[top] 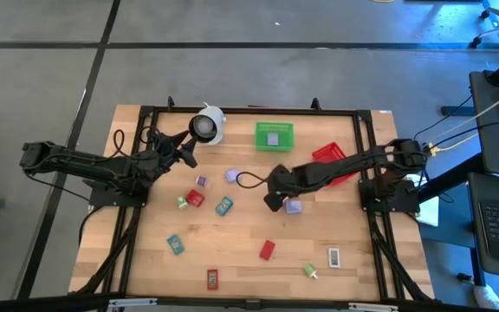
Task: Pick & Place Office items
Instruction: Put the pink charger adapter into the green bin
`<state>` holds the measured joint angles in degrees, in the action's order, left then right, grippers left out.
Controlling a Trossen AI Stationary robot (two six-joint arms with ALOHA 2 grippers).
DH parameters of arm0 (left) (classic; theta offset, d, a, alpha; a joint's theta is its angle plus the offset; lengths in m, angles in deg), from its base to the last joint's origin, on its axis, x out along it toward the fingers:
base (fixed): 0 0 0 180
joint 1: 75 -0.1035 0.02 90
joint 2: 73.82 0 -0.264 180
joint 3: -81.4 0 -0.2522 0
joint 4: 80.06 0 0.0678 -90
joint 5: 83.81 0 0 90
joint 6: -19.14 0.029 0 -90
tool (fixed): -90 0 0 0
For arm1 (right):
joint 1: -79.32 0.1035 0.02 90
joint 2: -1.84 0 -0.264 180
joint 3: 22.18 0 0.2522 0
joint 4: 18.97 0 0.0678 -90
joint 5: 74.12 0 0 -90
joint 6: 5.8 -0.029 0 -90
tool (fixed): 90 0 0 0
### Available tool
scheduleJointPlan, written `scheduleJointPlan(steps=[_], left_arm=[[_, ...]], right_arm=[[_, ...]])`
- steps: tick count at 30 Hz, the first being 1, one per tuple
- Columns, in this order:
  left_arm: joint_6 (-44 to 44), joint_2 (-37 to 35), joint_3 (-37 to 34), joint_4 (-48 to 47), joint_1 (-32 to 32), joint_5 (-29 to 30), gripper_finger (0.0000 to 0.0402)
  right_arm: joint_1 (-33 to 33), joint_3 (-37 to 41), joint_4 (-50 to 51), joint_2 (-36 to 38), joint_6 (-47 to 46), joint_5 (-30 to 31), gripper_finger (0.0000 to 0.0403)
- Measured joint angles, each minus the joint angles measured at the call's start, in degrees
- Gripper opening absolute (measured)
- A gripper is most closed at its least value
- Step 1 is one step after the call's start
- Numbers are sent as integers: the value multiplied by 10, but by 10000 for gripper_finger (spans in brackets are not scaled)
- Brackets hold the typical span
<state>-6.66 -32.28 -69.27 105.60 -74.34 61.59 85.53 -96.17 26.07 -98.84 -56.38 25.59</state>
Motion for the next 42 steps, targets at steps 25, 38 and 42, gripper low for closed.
scheduleJointPlan(steps=[25,38,42], left_arm=[[0,0,0,0,0,0,208],[0,0,0,0,0,0,208],[0,0,0,0,0,0,208]], right_arm=[[-2,-1,3,-33,-26,-34,202],[-50,-100,-3,46,40,92,202],[-57,-172,-42,53,120,175,202]])
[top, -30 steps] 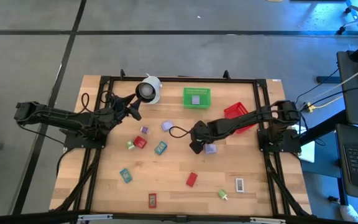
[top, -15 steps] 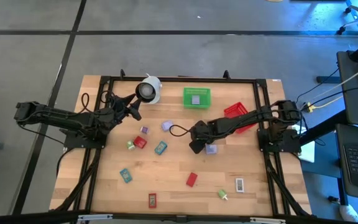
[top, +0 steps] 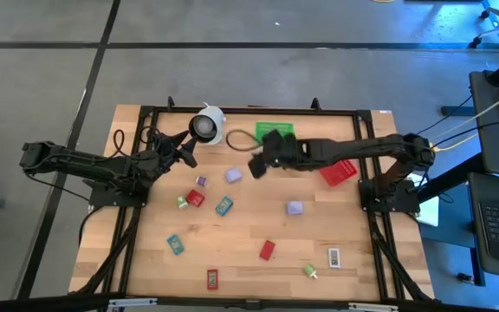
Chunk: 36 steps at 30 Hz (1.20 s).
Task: Pick & Place Office items
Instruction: Put the pink charger adapter into the green bin
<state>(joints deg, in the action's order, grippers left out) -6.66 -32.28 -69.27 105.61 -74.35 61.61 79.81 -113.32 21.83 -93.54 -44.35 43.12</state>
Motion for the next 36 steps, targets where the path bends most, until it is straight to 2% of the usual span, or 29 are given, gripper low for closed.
scheduleJointPlan(steps=[5,10,16,25,33,36], left_arm=[[0,0,0,0,0,0,208],[0,0,0,0,0,0,208],[0,0,0,0,0,0,208],[0,0,0,0,0,0,208],[0,0,0,0,0,0,208],[0,0,0,0,0,0,208]], right_arm=[[1,-62,-101,2,149,21,202],[1,-75,-196,2,244,16,203],[1,-75,-259,2,312,-42,203],[-26,-75,-228,1,313,-21,204],[-64,-75,-64,2,253,65,204],[-80,-65,-9,0,214,79,204]])
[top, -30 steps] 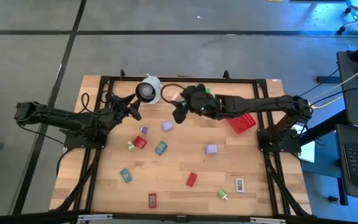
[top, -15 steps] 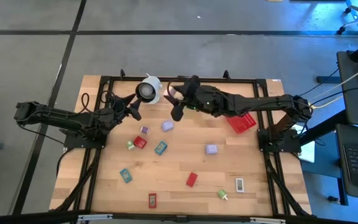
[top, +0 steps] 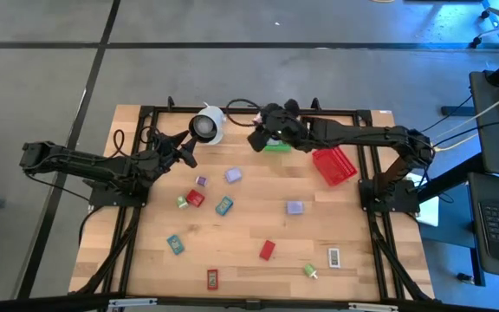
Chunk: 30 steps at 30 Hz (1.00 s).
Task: Pick & Place Office items
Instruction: Put the pink charger adapter into the green bin
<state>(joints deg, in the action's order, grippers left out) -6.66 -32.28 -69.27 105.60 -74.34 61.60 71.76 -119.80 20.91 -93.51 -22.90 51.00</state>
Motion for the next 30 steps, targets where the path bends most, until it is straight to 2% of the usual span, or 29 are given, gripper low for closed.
scheduleJointPlan(steps=[6,10,14,18,21,30], left_arm=[[0,0,0,0,0,0,208],[0,0,0,0,0,0,208],[0,0,0,0,0,0,208],[0,0,0,0,0,0,208],[0,0,0,0,0,0,208],[0,0,0,0,0,0,208]], right_arm=[[-34,91,-6,0,-54,0,205],[-65,162,-58,-1,-120,-3,206],[-97,195,-107,-3,-162,-3,206],[-120,217,-117,-27,-156,-5,206],[-132,223,-119,-51,-184,-39,206],[-134,223,-159,-93,-180,-65,206]])
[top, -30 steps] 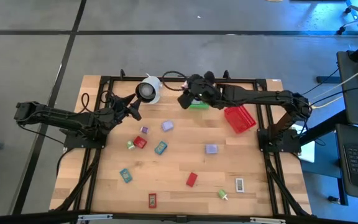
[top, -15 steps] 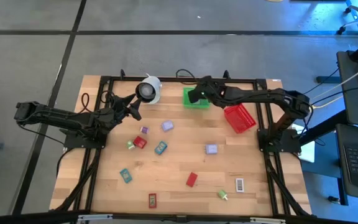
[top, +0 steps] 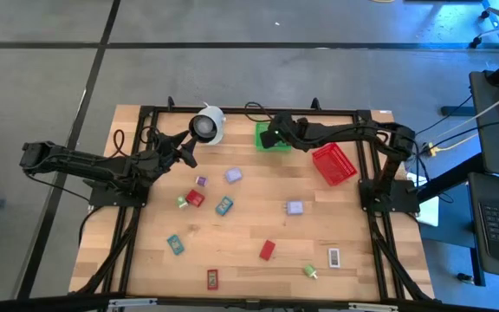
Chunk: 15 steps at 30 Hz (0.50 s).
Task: Pick & Place Office items
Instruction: Put the pink charger adapter into the green bin
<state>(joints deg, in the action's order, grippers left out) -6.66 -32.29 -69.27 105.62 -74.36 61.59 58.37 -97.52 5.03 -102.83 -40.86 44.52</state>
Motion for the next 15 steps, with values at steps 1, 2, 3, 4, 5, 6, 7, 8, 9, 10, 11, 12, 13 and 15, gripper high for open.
scheduleJointPlan(steps=[1,2,3,4,5,6,7,8,9,10,11,12,13,15], left_arm=[[0,0,0,0,0,0,208],[0,0,0,0,0,0,208],[0,0,0,0,0,0,208],[0,0,0,0,0,0,208],[0,0,0,0,0,0,208],[0,0,0,0,0,0,208],[0,0,0,0,0,0,208],[0,0,0,0,0,0,208],[0,0,0,0,0,0,208],[0,0,0,0,0,0,208],[0,0,0,0,0,0,208],[0,0,0,0,0,0,208],[0,0,0,0,0,0,208],[0,0,0,0,0,0,208]], right_arm=[[0,0,-2,-7,2,-1,206],[0,0,0,-13,1,-5,206],[0,0,-1,-19,-2,-9,206],[0,-1,-8,-22,-5,-15,207],[0,-1,-12,-24,-10,-22,207],[0,-1,-16,-26,-16,-21,207],[0,-1,-19,-27,-18,-22,207],[0,-1,-20,-27,-19,-21,207],[0,-1,-22,-27,-18,-21,209],[0,-1,-24,-28,-18,-22,211],[0,-1,-26,-28,-18,-24,215],[0,-1,-29,-28,-19,-28,221],[0,-1,-31,-28,-19,-31,227],[0,-1,-34,-28,-19,-42,242]])
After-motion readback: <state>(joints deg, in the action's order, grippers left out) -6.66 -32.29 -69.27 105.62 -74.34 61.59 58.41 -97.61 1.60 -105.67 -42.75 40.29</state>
